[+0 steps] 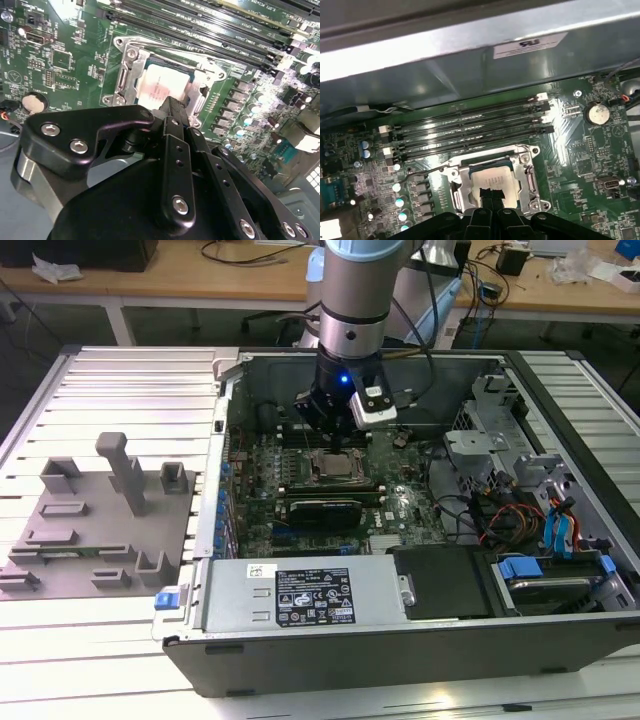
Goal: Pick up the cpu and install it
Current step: 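Close the cpu cover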
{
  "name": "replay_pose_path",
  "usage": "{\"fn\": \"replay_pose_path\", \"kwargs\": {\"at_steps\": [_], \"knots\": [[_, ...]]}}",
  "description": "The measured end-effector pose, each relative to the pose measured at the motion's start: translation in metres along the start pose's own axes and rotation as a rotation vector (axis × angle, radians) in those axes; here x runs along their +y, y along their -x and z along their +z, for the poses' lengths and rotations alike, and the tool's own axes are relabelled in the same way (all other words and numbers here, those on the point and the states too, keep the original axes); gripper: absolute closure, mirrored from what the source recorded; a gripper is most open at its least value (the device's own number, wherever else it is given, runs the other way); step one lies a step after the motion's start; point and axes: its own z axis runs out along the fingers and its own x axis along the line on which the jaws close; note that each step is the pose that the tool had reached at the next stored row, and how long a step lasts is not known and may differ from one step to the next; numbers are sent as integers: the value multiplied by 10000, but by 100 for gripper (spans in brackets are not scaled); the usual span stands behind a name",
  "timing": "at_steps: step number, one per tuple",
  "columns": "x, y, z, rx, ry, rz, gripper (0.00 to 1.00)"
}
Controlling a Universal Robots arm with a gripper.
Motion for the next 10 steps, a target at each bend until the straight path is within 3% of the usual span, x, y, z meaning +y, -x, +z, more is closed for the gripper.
{"fn": "replay_pose_path", "kwargs": {"at_steps": [10], "knots": [[-17, -53, 45, 2, 2, -145, 89]]}}
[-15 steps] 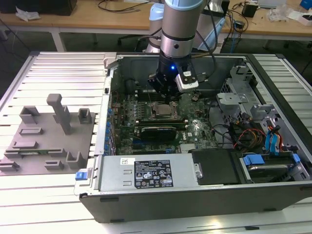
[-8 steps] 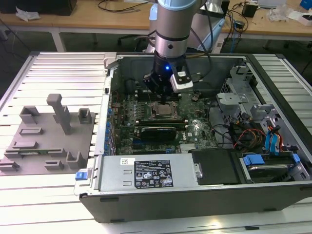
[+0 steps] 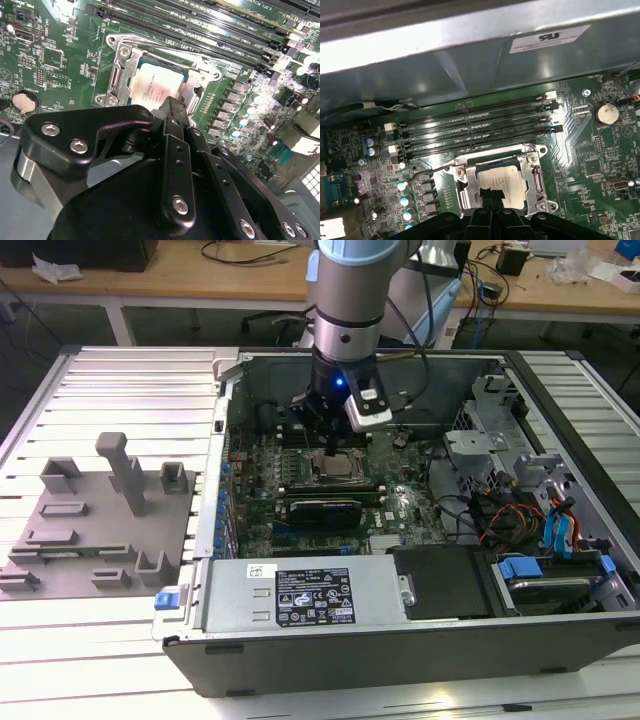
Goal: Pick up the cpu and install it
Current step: 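Close the cpu cover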
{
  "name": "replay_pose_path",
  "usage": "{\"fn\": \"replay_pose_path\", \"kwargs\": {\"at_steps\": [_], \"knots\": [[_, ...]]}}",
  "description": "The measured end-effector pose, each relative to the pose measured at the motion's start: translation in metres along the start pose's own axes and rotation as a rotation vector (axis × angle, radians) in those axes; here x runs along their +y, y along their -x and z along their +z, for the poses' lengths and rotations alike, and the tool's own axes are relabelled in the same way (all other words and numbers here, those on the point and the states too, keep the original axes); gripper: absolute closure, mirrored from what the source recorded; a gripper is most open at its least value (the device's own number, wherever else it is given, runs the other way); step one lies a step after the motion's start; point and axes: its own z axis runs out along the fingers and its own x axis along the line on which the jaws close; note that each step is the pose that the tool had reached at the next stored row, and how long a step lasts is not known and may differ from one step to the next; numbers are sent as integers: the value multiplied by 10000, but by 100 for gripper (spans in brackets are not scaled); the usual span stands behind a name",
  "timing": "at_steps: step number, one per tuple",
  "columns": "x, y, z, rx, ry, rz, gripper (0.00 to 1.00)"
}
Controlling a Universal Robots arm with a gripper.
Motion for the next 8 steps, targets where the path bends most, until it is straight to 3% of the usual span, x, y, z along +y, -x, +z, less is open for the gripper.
{"fn": "replay_pose_path", "kwargs": {"at_steps": [8], "knots": [[-22, -13, 59, 7, -7, -699, 89]]}}
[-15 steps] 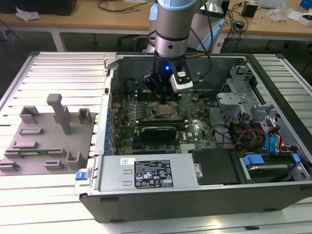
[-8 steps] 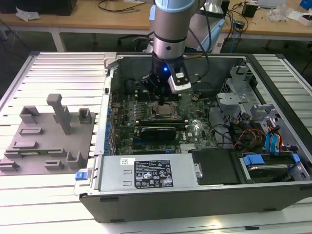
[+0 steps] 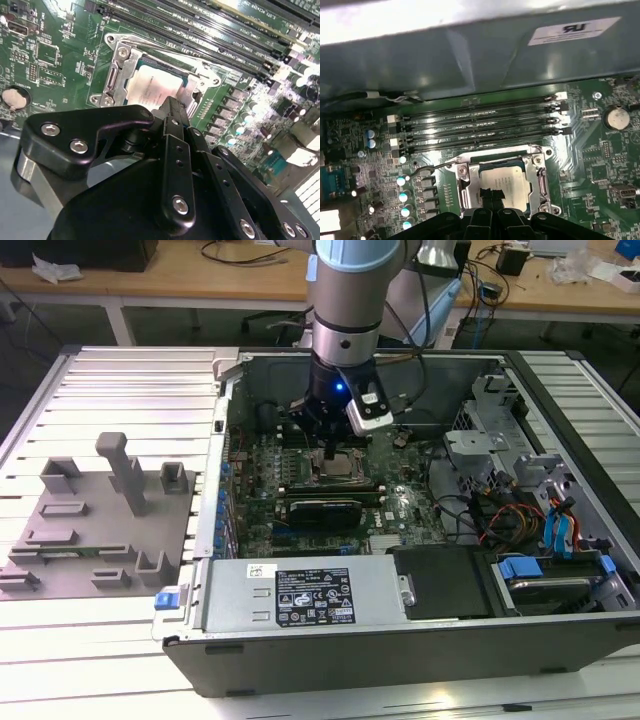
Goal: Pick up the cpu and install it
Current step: 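Close the cpu cover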
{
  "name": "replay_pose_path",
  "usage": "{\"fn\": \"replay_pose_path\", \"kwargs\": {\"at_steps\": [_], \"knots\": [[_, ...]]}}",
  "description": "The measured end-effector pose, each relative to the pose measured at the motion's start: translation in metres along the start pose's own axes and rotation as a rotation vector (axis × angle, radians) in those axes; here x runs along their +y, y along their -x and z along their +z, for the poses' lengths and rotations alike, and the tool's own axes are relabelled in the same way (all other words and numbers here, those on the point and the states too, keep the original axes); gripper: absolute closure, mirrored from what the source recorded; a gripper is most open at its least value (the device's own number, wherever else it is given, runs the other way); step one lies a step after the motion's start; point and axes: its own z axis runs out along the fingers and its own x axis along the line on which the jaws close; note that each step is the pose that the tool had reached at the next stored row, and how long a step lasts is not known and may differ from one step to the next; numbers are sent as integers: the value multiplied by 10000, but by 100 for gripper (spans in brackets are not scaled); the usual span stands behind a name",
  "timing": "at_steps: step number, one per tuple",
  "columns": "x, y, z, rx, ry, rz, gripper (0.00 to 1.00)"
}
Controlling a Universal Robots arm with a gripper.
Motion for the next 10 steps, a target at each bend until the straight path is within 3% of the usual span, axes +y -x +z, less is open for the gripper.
{"fn": "replay_pose_path", "kwargs": {"at_steps": [4, 10], "knots": [[-13, -47, 35, 5, -6, -582, 89], [-22, -76, 84, 10, -14, -1059, 89]]}}
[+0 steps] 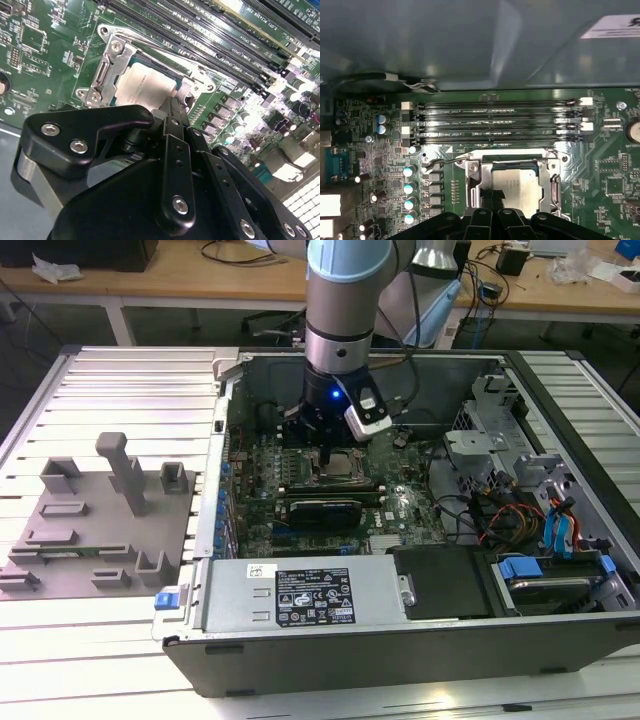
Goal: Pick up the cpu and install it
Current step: 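Close the cpu cover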
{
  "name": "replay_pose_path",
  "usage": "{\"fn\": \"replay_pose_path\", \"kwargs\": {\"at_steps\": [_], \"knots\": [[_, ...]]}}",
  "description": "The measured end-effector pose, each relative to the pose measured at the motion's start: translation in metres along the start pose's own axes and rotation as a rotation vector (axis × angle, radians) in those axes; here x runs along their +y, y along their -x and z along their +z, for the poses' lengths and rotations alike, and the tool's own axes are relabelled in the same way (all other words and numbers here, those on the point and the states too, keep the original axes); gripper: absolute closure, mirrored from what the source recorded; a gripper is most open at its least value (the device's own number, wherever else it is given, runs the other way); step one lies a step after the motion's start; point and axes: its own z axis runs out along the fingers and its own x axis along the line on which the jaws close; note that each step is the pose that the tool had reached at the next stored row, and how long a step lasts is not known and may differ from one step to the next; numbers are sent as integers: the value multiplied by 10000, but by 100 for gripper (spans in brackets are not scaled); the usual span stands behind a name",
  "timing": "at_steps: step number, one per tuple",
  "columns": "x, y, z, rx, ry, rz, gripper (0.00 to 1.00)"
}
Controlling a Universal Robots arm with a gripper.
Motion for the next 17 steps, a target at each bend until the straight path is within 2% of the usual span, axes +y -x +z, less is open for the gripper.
{"fn": "replay_pose_path", "kwargs": {"at_steps": [2, 6, 9, 11, 12, 17], "knots": [[-4, -17, 16, 2, -5, -254, 89], [-4, -24, 18, -1, -1, -319, 89], [-4, -45, 31, -75, 1, -320, 89], [-6, -74, 69, -174, 1, -320, 89], [-7, -87, 75, -199, -1, -321, 89], [-7, -126, 87, -265, 1, -322, 89]]}}
